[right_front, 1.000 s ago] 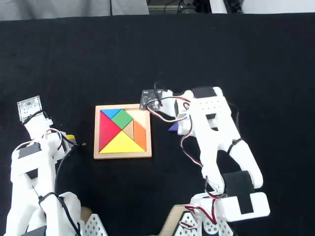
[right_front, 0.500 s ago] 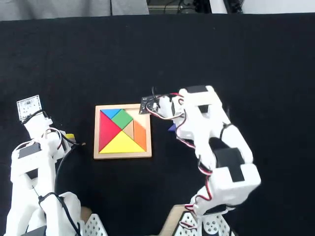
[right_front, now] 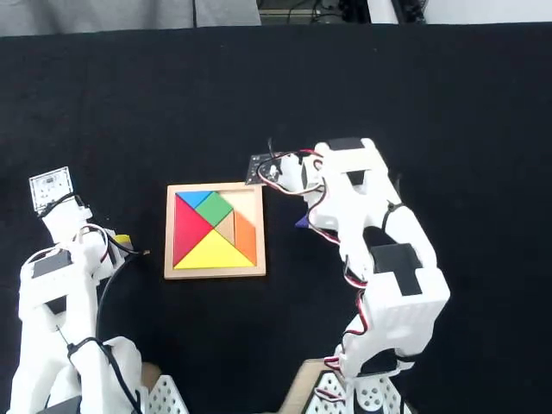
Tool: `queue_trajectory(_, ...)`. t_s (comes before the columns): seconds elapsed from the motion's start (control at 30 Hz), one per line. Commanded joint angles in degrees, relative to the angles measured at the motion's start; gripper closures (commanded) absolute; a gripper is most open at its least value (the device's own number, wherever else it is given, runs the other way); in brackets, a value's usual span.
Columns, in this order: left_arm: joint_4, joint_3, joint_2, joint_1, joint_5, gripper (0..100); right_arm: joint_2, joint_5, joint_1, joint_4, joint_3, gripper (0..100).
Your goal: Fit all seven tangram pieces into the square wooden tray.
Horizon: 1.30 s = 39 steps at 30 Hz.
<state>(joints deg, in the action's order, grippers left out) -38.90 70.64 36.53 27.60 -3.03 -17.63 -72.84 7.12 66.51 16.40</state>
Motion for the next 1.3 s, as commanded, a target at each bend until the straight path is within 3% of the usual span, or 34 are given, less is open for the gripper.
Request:
queue_trajectory(0.0,1.14,-0.48,0.79,-0.75,0.53,74,0.04,-0.35,-1.23,0.97,-1.1,80.7)
queue_trajectory(0.17,1.14,-0.48,0.79,-0.75,0.53,74,2.42,4.13,-0.97,2.73,-3.38,80.7)
queue_trajectory(0.47,0.97,-0.48,0.79,-0.75,0.53,74,13.85,29.27,1.05,12.92,-15.34,80.8)
queue_trajectory(0.77,0.79,-0.48,0.88,-0.75,0.53,74,12.18,52.66,16.7,9.67,-15.96,80.8)
queue_trajectory(1.03,0.79,-0.48,0.97,-0.75,0.53,74,-0.48,56.53,24.44,4.66,-22.29,80.8)
queue_trajectory(1.27,0.79,-0.48,1.05,-0.75,0.53,74,-10.77,61.71,23.3,5.8,-31.87,80.8)
